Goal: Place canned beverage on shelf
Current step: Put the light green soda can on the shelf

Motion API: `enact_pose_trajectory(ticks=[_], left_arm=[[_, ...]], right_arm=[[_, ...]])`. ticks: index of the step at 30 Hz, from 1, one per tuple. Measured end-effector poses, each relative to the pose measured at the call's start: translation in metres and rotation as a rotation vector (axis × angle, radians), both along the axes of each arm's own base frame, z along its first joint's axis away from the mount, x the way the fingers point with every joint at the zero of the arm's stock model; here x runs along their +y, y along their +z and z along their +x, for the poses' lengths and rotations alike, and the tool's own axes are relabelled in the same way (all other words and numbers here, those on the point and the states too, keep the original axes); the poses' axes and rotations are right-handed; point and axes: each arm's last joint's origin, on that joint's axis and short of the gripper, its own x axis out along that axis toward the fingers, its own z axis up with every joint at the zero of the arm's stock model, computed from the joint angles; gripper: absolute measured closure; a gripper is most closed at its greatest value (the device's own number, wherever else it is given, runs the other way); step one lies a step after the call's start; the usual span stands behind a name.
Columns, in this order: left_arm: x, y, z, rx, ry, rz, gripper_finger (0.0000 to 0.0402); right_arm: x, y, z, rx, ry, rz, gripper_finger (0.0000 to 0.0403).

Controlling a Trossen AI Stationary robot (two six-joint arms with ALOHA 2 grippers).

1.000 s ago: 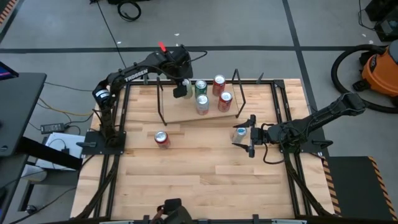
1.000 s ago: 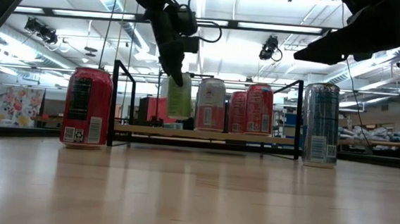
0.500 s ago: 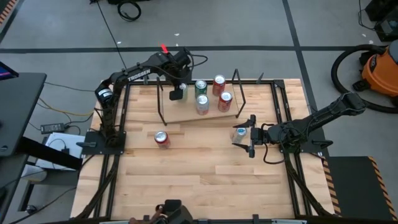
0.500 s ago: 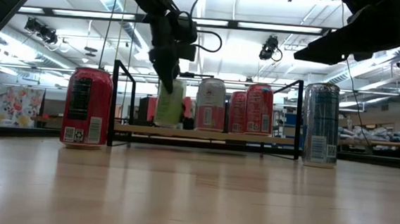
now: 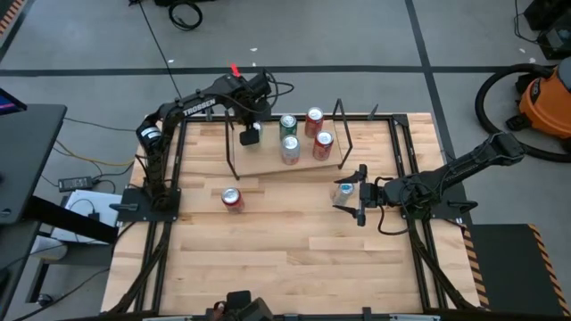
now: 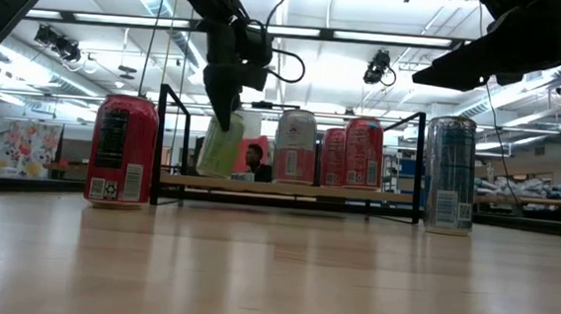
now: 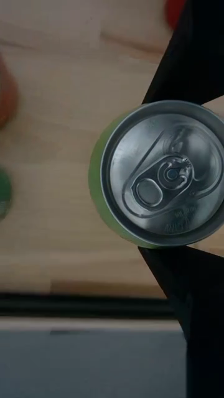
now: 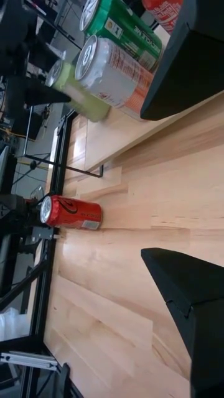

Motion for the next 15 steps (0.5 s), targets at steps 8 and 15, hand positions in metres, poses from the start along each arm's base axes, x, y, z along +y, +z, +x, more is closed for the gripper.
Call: enact_pose_trajectory(ticks=[8,15], left_arm=[[-0.015,0.0,0.007,0.019,-0.013,-0.023,0.0088],[-0.013,0.0,0.006,0.018,-0.001,-0.023,0.0088]], right_arm=[[0.001,0.0,0.0,-0.004,-0.001,0.026,0.0039],[0.006,0.0,-0.002,-0.006,0.021,0.034,0.0039]])
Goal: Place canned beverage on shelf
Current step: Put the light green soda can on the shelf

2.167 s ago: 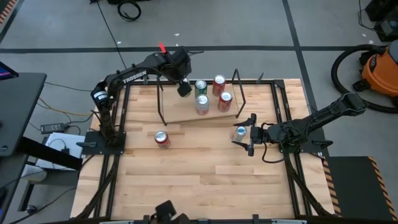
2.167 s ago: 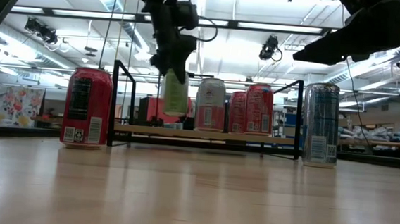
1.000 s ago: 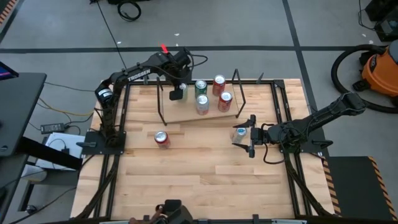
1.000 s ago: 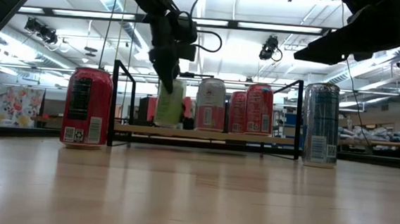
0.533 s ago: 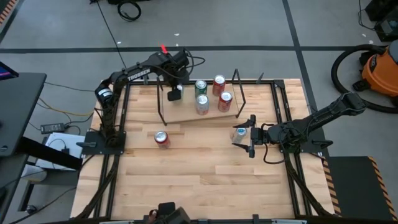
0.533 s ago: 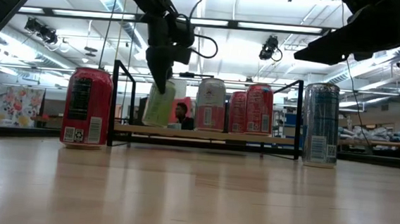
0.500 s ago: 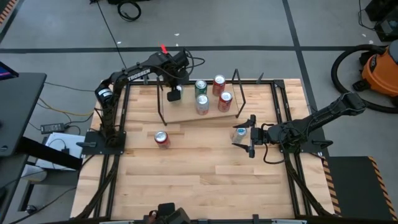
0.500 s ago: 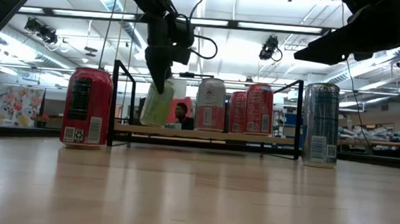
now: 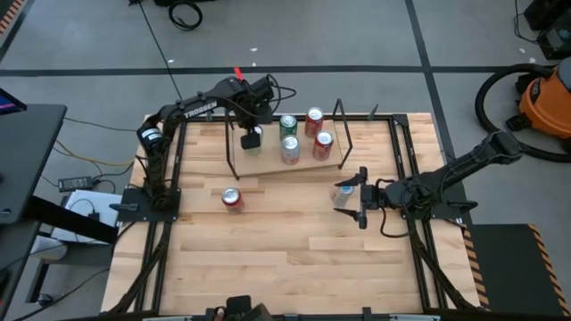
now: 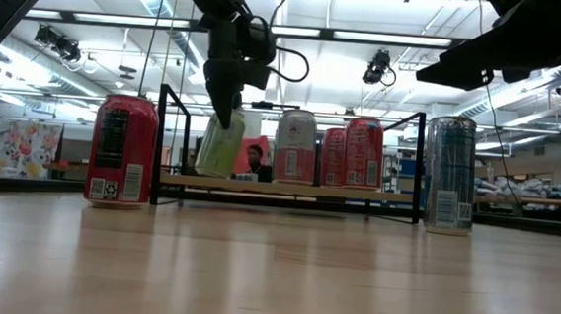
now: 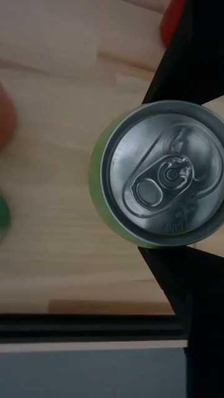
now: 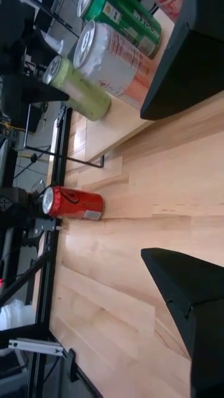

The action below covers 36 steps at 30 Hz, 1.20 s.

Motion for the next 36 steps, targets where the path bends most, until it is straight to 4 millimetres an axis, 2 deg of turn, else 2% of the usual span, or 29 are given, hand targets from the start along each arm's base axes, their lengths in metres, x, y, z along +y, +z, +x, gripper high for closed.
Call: enact_pose_trajectory(ticks=[7,14,18,22,31,36], left_arm=[[-0.007,0.01,-0.003,-0.018,0.008,0.006,0.0088],[-0.022,0.034,-0.008,-0.084,0.003,0.045,0.0088],[-0.022,0.042,-0.006,-0.159,-0.013,0.08,0.0088],[-0.018,0.031,0.0,-0.202,-0.075,0.116,0.0088],[0.009,0.014,-0.015,-0.218,-0.012,0.112,0.0088],[0.013,0.0,-0.018,-0.216,-0.005,0.107,0.0088]], right_arm=[[0.005,0.0,-0.003,-0.005,-0.024,-0.034,0.0039],[0.006,0.0,-0.003,-0.006,-0.023,-0.044,0.0039],[0.006,0.0,-0.003,-0.006,-0.02,-0.035,0.0039],[0.006,0.0,-0.003,-0.007,-0.02,-0.029,0.0039],[0.006,0.0,-0.003,-0.006,-0.02,-0.026,0.0039],[0.006,0.0,-0.003,-0.006,-0.019,-0.026,0.0039]])
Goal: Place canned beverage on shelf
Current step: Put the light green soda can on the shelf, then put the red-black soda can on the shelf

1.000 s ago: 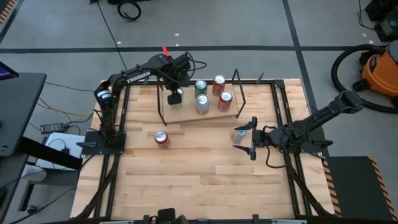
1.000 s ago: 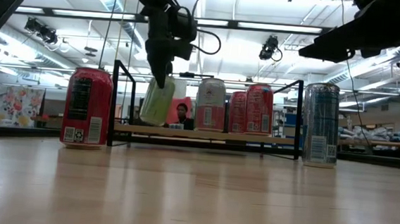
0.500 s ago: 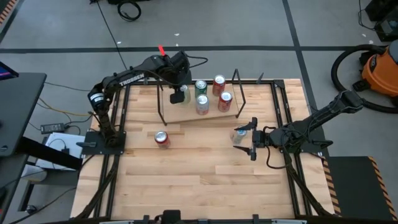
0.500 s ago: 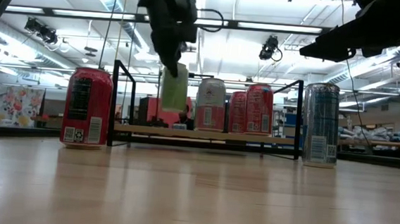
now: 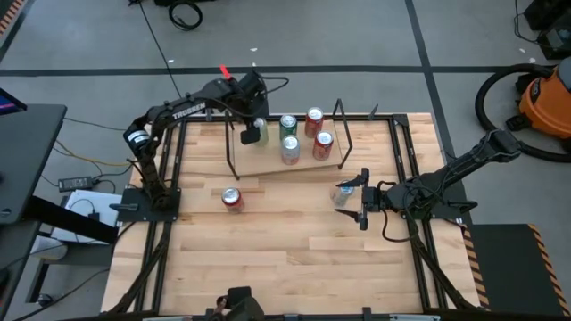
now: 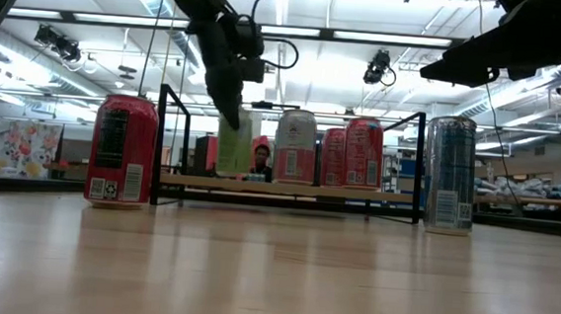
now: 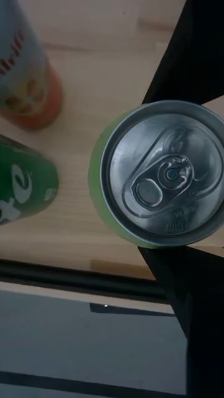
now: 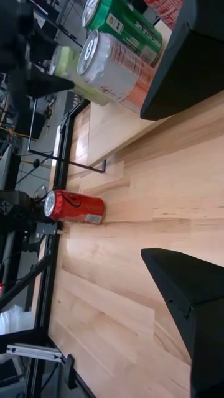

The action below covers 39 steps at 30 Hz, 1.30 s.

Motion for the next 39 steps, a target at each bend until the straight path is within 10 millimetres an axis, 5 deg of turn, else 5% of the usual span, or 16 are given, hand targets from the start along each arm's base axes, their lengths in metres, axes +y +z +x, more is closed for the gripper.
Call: enact_pose_trajectory(ticks=[11,23,33,39], left_arm=[[0.0,-0.009,-0.001,0.028,-0.007,0.026,0.008],[0.0,-0.007,0.001,0.03,0.049,0.044,0.0006],[-0.017,0.044,0.012,0.064,0.038,0.177,0.0004],[-0.054,0.084,0.02,0.034,0.077,0.123,0.0004]], right_arm=[[0.0,0.0,0.0,0.0,0.0,-0.002,0.0039],[0.0,0.0,0.0,0.0,0.0,-0.003,0.0039],[0.0,0.0,0.0,0.0,-0.002,-0.002,0.0039],[0.0,0.0,0.0,0.0,-0.002,-0.002,0.0039]])
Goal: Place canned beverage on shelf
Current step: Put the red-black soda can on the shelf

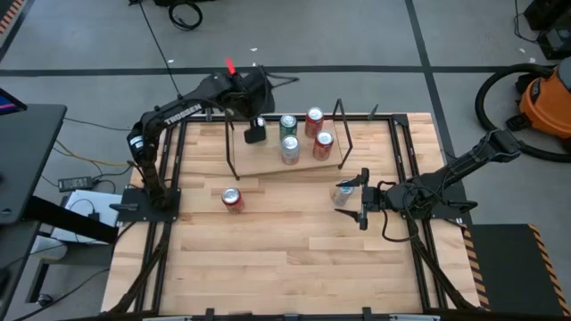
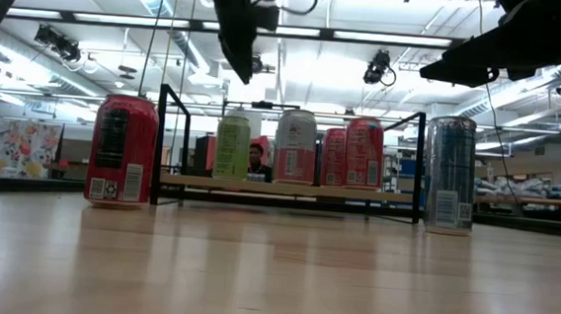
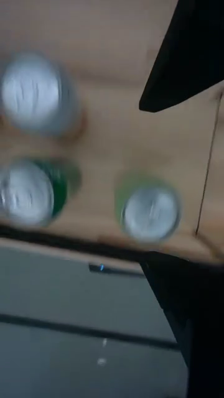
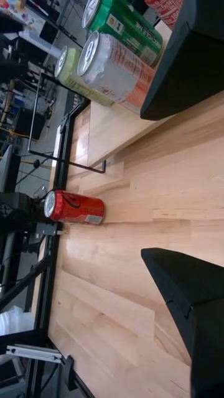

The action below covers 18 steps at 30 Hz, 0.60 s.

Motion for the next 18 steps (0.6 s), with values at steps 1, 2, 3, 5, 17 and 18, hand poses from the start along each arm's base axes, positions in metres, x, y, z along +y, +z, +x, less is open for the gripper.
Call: enact_pose_trajectory(ticks=[1,2,3,5,17,18], left_arm=[[-0.01,0.003,0.002,0.005,-0.003,-0.024,0.0004],[-0.021,0.004,0.004,0.011,-0.009,-0.056,0.0004],[-0.033,0.004,0.007,0.022,-0.017,-0.086,0.0004],[-0.059,0.001,0.012,0.063,-0.04,-0.145,0.0004],[-0.194,-0.065,0.013,0.399,-0.058,-0.22,0.0004],[-0.201,-0.069,0.011,0.422,-0.05,-0.212,0.0005]], right_arm=[[0.0,0.0,0.0,0.0,0.0,0.0,0.0039],[0.0,0.0,0.0,0.0,0.0,0.0,0.0039],[0.0,0.0,0.0,0.0,0.0,0.0,0.0039],[0.0,0.0,0.0,0.0,0.0,0.0,0.0039],[0.0,-0.001,0.0,0.007,0.007,0.005,0.0039],[0.0,-0.001,0.0,0.007,0.008,0.002,0.0039]])
